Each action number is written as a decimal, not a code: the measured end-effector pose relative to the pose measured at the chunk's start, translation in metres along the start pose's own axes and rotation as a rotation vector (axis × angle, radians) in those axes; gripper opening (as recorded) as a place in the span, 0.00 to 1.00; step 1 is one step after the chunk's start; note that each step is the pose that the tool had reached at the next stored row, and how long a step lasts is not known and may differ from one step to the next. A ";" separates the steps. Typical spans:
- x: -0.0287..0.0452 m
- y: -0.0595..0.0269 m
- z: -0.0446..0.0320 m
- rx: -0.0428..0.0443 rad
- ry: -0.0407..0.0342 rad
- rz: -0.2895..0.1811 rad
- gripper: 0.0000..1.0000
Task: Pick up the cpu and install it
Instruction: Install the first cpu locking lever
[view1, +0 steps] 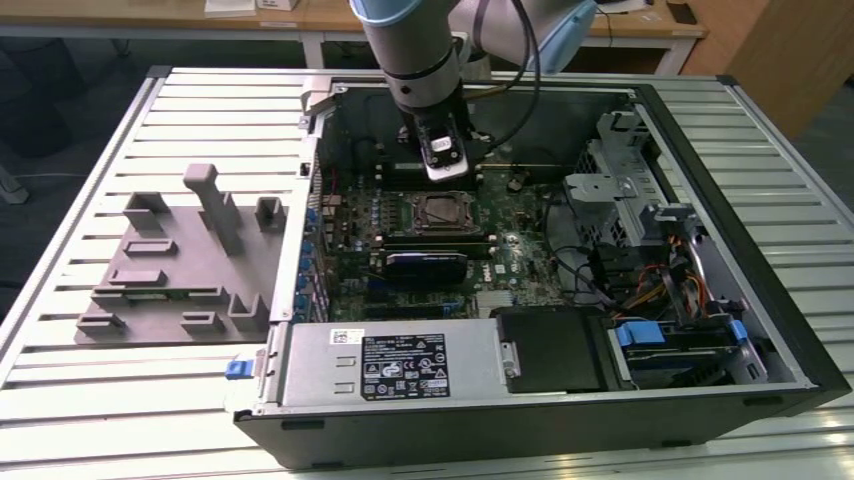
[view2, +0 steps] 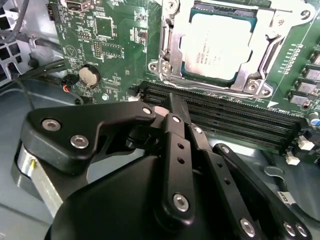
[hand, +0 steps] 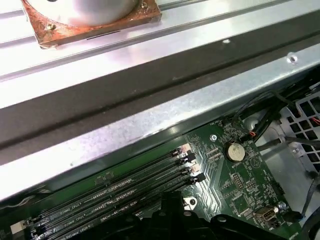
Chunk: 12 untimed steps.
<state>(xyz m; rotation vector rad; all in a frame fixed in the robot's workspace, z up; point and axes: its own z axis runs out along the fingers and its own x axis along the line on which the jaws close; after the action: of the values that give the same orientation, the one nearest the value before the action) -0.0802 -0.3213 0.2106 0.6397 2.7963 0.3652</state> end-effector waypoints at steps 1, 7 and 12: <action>0.0000 0.0000 0.0001 0.0090 -0.0011 -0.002 0.11; -0.0004 0.0005 0.0011 0.0795 -0.0080 -0.018 0.11; -0.0052 0.0026 0.0027 0.1396 -0.0085 -0.030 0.11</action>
<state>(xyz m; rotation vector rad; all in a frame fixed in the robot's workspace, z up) -0.0738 -0.3209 0.2098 0.6262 2.8385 0.1620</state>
